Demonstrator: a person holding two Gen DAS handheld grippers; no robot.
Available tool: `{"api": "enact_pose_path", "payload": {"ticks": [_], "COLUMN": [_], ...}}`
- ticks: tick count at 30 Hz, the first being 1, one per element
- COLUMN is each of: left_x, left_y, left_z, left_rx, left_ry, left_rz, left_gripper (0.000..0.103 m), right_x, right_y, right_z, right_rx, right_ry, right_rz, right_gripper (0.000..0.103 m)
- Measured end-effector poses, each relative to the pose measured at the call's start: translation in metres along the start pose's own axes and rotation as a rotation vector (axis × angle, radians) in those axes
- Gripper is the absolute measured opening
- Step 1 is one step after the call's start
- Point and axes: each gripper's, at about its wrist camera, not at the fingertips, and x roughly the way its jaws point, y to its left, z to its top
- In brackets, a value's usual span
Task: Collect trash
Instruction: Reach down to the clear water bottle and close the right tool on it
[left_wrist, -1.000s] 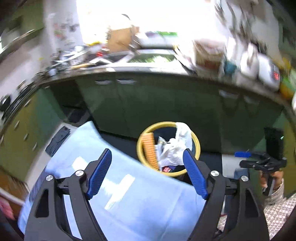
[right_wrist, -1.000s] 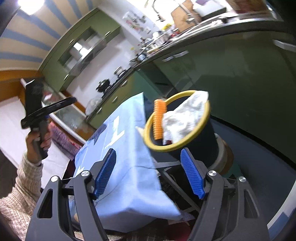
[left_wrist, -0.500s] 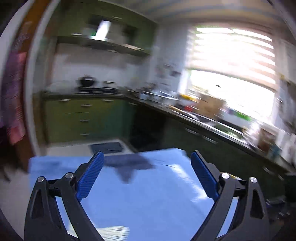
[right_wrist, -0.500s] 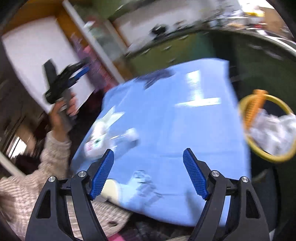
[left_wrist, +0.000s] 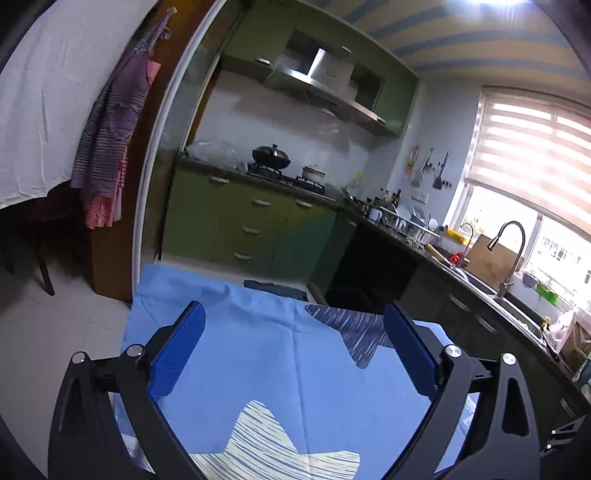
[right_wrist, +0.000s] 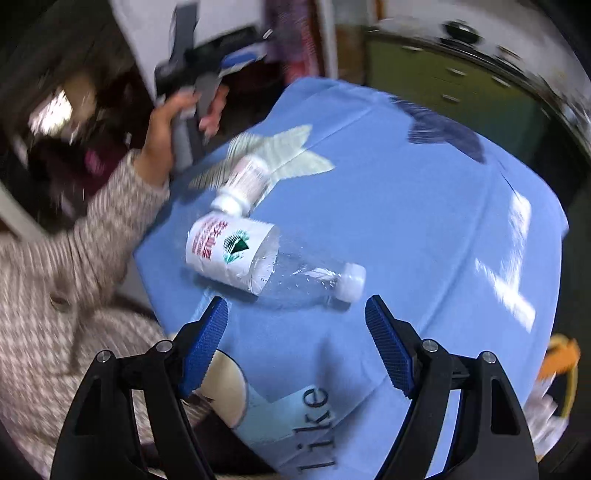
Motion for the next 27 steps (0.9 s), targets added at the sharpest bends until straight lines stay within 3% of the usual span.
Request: {"api": "enact_pose_path", "payload": {"ticks": [5, 9, 12, 15, 18, 21, 27], "left_x": [0.017, 0.023, 0.020, 0.013, 0.010, 0.011, 0.009], "left_y": [-0.003, -0.013, -0.023, -0.025, -0.028, -0.031, -0.033], "left_z": [-0.007, -0.018, -0.030, -0.036, -0.035, -0.035, -0.030], "left_rx": [0.028, 0.014, 0.038, 0.056, 0.068, 0.066, 0.060], "left_ry": [0.141, 0.367, 0.483, 0.494, 0.472, 0.476, 0.460], "left_rz": [-0.024, -0.014, -0.056, -0.043, -0.022, -0.040, -0.040], "left_gripper": [0.093, 0.093, 0.093, 0.093, 0.093, 0.093, 0.093], "right_x": [0.006, 0.009, 0.013, 0.015, 0.015, 0.021, 0.052], "right_y": [0.005, -0.001, -0.009, -0.011, -0.004, 0.004, 0.010], "right_z": [0.018, 0.027, 0.034, 0.045, 0.054, 0.056, 0.066], "right_rx": [-0.080, -0.068, -0.024, 0.002, -0.051, -0.190, -0.422], "right_ry": [0.022, 0.014, 0.027, 0.021, 0.021, 0.080, 0.284], "right_rz": [0.021, 0.041, 0.063, 0.104, 0.112, 0.114, 0.104], "right_gripper": [0.076, 0.076, 0.076, 0.076, 0.076, 0.076, 0.077]}}
